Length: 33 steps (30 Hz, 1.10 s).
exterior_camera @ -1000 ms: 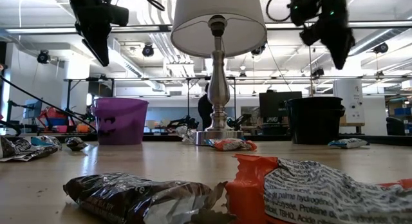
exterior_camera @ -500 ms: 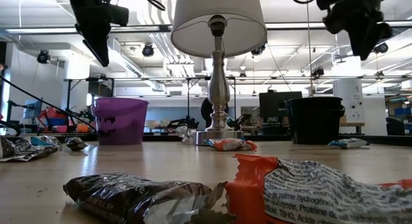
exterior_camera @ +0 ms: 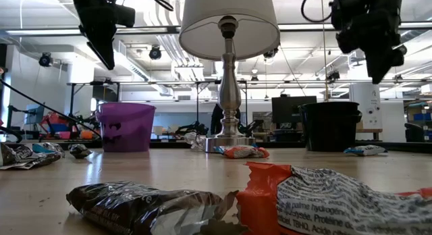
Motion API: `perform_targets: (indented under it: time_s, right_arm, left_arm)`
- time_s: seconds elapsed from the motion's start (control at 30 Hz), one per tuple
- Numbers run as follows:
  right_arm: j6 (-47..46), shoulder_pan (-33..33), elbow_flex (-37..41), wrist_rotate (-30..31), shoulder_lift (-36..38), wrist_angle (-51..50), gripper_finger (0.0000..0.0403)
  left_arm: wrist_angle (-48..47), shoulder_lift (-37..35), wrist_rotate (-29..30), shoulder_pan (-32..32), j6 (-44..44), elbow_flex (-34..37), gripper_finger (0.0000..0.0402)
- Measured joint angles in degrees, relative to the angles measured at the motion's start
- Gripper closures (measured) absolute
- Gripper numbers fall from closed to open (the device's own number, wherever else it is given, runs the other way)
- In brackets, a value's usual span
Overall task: Sort candy
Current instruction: Put the white chocolate into the black bin
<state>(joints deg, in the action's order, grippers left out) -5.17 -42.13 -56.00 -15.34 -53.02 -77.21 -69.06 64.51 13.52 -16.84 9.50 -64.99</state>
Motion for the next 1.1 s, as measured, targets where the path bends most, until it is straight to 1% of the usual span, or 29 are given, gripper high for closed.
perform_targets:
  time_s: [0.2,0.4,0.5,0.6,0.7,0.8,0.87,0.93,1.03,1.1]
  right_arm:
    - [2.69,0.26,4.76,-0.32,-1.0,1.42,0.025]
    - [4.23,0.4,7.86,-0.49,-2.59,3.59,0.0234]
    - [3.73,1.44,9.03,-4.16,-3.66,4.95,0.0232]
    - [3.19,3.8,9.65,-7.87,-4.78,6.31,0.0232]
    - [2.9,7.54,9.74,-8.17,-6.05,8.16,0.0232]
    - [5.16,11.51,9.74,-8.16,-7.07,9.84,0.0232]
    - [7.29,13.59,9.74,-7.35,-7.88,10.76,0.0232]
    - [9.97,15.09,9.74,-5.13,-8.83,10.75,0.0232]
    - [12.74,16.04,9.74,-0.8,-10.33,11.74,0.0232]
    - [13.94,16.15,9.74,0.77,-11.4,12.39,0.0232]
  left_arm:
    - [0.0,0.0,0.0,-0.01,0.79,0.0,0.0208]
    - [0.02,0.0,0.0,-0.01,2.79,0.0,0.0208]
    - [0.08,0.0,0.0,-0.01,3.48,0.0,0.0208]
    - [0.66,0.0,0.0,-0.01,3.66,0.0,0.0208]
    - [1.52,0.0,0.0,0.0,4.12,0.0,0.0208]
    - [2.12,0.0,0.0,0.0,4.72,0.0,0.0208]
    - [2.23,0.0,0.0,-0.02,4.82,0.0,0.0208]
    - [2.42,0.0,0.0,-0.02,4.85,0.0,0.0208]
    - [2.58,0.0,0.0,-0.02,5.18,0.0,0.0208]
    - [2.61,0.0,0.0,0.0,5.83,0.0,0.0208]
